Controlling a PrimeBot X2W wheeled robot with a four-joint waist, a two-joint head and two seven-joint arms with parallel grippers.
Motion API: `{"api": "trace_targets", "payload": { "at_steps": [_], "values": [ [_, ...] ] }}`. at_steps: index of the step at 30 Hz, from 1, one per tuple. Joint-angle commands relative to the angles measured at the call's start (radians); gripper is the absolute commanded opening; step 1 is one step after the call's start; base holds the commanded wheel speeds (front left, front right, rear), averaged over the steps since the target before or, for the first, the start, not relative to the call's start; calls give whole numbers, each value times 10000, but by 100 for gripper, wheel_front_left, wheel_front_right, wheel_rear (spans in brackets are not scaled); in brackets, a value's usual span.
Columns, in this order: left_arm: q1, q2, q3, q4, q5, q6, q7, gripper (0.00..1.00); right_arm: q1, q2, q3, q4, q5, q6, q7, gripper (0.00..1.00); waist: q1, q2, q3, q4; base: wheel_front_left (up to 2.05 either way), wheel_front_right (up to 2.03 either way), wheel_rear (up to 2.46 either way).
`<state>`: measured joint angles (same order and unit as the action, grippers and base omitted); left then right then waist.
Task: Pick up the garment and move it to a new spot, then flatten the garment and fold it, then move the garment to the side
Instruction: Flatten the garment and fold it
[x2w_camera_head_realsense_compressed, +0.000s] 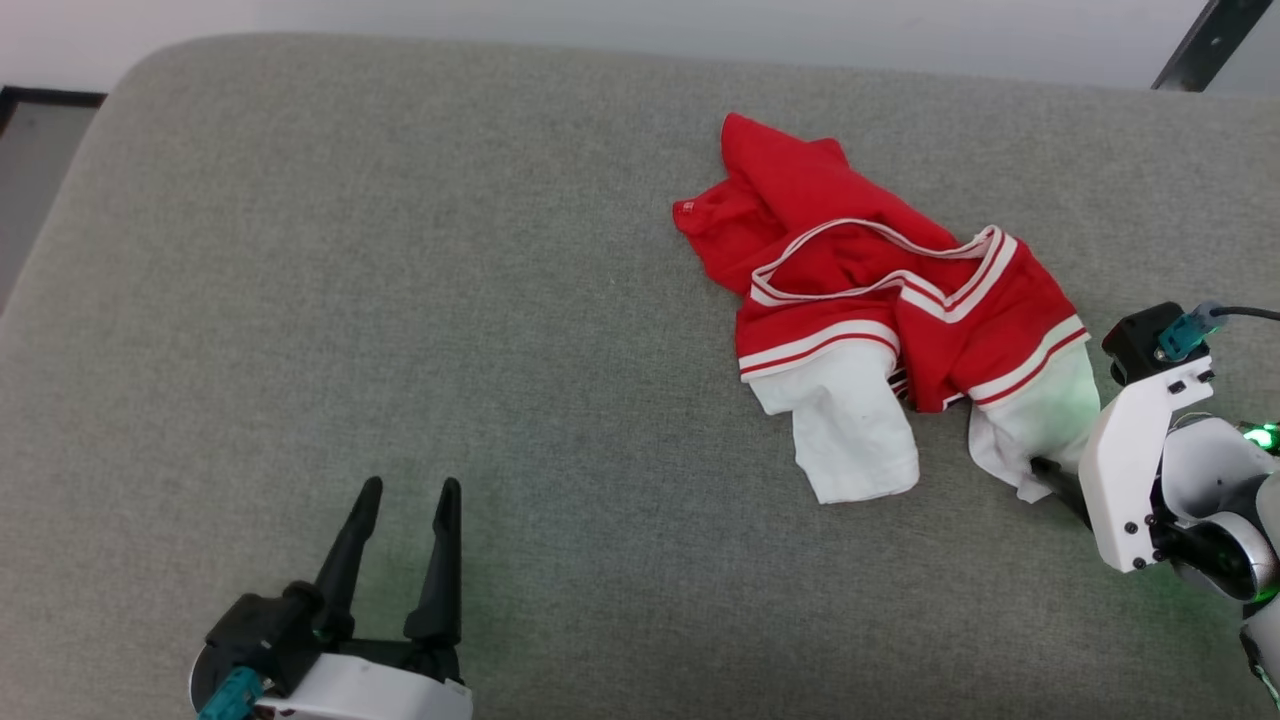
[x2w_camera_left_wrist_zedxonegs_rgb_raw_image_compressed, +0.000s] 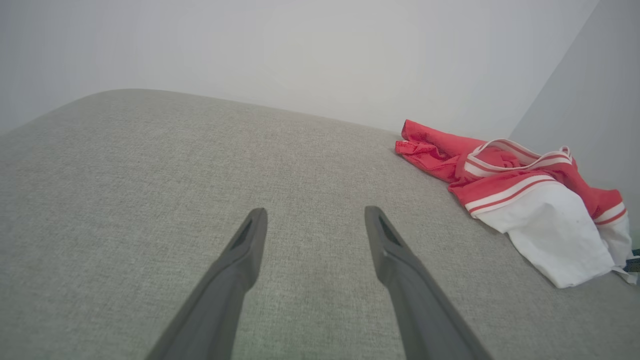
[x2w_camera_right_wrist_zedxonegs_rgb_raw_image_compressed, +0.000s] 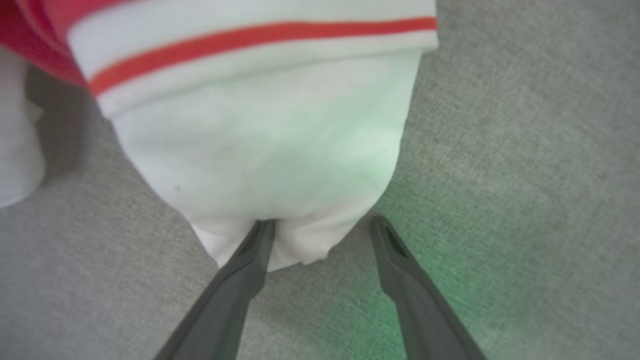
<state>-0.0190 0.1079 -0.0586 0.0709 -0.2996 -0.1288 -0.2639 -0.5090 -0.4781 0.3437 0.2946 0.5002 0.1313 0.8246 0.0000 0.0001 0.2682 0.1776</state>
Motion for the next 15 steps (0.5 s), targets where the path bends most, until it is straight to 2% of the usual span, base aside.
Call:
{"api": "trace_targets", "payload": {
  "at_steps": [1, 2, 3, 5, 6, 11, 15],
  "values": [
    [-103, -22, -9, 19, -42, -33, -6, 100, 90, 128, 189, 226, 72, -12, -69, 100, 0, -1, 144, 72, 0, 0, 0],
    [-135, -22, -38, 45, -49, -34, -6, 100, 121, 140, 237, 297, 80, -12, -140, 100, 0, -1, 158, 65, 0, 0, 0],
    [-168, -12, -70, 67, -49, -34, -6, 100, 156, 151, 290, 373, 97, -12, -204, 68, 0, -1, 152, 54, 0, 0, 0],
    [-197, 11, -70, 100, -53, -34, -6, 100, 169, 205, 340, 427, 199, -11, -353, 11, 0, -1, 165, 2, 0, 0, 0],
    [-198, 24, -67, 118, -49, -34, -6, 100, 138, 233, 320, 461, 217, -11, -478, 0, 0, -1, 152, -40, 0, 0, 0],
    [-138, 85, -29, 97, -62, -34, -6, 100, -8, 253, -101, 483, 375, -12, -1237, 0, 0, -1, 41, -349, 0, 0, 0],
    [-143, 146, -51, -7, -76, -34, -6, 100, -112, -2, -818, 232, 479, -12, -1738, 0, 0, -1, 127, -594, 0, 0, 0]
  ]
}}
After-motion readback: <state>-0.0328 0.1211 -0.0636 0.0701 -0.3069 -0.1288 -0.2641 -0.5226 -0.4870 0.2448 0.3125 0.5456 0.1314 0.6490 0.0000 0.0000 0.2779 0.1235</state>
